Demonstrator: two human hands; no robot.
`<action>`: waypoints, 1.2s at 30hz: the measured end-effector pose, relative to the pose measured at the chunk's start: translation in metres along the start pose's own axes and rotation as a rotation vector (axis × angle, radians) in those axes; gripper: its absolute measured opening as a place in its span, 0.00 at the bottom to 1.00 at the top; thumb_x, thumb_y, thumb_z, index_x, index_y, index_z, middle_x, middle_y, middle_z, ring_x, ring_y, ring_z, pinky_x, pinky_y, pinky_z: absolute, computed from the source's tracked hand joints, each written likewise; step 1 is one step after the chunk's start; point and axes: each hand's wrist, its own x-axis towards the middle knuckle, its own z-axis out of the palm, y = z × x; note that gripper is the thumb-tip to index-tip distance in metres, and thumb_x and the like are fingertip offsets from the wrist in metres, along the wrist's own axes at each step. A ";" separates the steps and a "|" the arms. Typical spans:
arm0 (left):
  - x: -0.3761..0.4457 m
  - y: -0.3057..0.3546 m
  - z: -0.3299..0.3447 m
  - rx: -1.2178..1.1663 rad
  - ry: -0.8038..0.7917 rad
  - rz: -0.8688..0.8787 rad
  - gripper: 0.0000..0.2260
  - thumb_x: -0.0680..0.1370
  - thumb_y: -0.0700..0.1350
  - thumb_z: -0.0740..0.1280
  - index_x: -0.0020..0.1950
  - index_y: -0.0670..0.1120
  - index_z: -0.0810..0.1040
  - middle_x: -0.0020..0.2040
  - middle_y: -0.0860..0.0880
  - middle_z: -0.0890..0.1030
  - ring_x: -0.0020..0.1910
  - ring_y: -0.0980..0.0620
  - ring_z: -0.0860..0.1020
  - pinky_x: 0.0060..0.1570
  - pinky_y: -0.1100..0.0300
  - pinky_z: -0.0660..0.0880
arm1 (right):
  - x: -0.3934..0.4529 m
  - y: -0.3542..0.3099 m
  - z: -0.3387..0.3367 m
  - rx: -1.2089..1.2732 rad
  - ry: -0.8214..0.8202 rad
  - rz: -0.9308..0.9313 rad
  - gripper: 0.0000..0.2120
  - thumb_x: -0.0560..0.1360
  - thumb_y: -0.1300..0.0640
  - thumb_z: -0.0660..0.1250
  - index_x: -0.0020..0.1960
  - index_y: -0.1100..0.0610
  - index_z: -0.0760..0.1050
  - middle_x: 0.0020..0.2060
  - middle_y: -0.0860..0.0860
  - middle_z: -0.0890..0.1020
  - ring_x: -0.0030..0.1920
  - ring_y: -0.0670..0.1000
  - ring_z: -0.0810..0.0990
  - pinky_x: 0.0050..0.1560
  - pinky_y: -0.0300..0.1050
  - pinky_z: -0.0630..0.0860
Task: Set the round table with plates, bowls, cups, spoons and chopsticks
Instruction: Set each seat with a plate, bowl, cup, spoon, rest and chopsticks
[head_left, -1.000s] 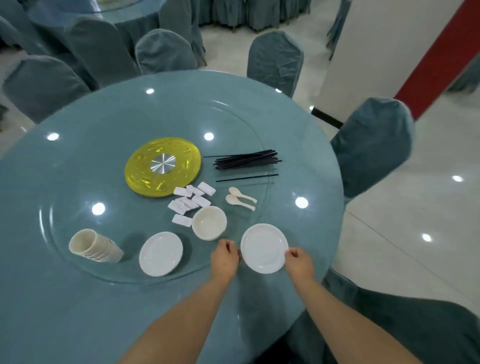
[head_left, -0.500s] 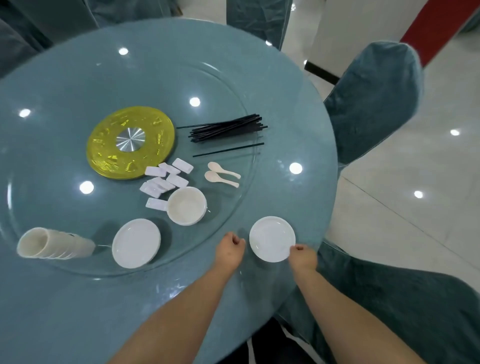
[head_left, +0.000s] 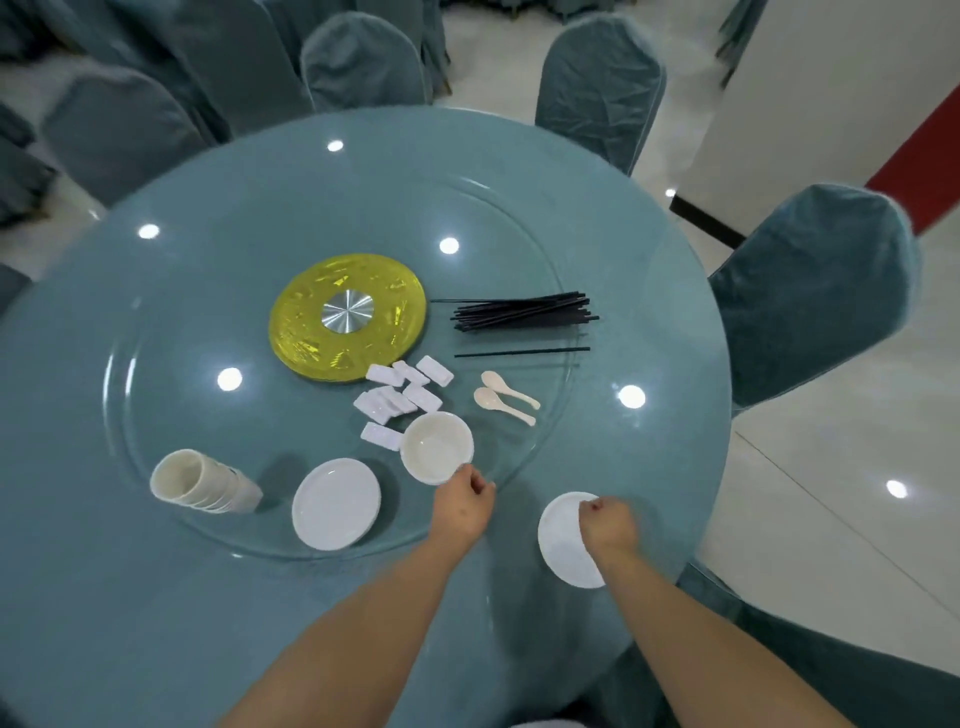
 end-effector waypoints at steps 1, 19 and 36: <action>0.003 0.001 -0.011 -0.020 0.032 0.006 0.09 0.76 0.44 0.65 0.38 0.47 0.67 0.34 0.51 0.73 0.35 0.49 0.71 0.37 0.59 0.68 | -0.002 -0.016 0.005 -0.010 -0.015 -0.052 0.12 0.78 0.59 0.61 0.49 0.65 0.80 0.49 0.63 0.82 0.52 0.62 0.80 0.51 0.48 0.74; 0.059 -0.050 -0.092 -0.016 0.021 -0.091 0.16 0.76 0.41 0.60 0.61 0.46 0.79 0.56 0.45 0.83 0.56 0.43 0.78 0.57 0.55 0.74 | -0.028 -0.137 0.104 -0.024 -0.179 -0.307 0.09 0.72 0.66 0.59 0.37 0.58 0.75 0.31 0.52 0.76 0.36 0.55 0.71 0.32 0.42 0.66; 0.052 -0.040 -0.100 -0.161 0.209 -0.112 0.07 0.77 0.45 0.65 0.51 0.45 0.81 0.45 0.49 0.82 0.45 0.49 0.77 0.45 0.61 0.69 | -0.040 -0.142 0.099 0.001 -0.075 -0.220 0.16 0.73 0.64 0.58 0.27 0.56 0.64 0.25 0.50 0.67 0.34 0.54 0.64 0.27 0.42 0.59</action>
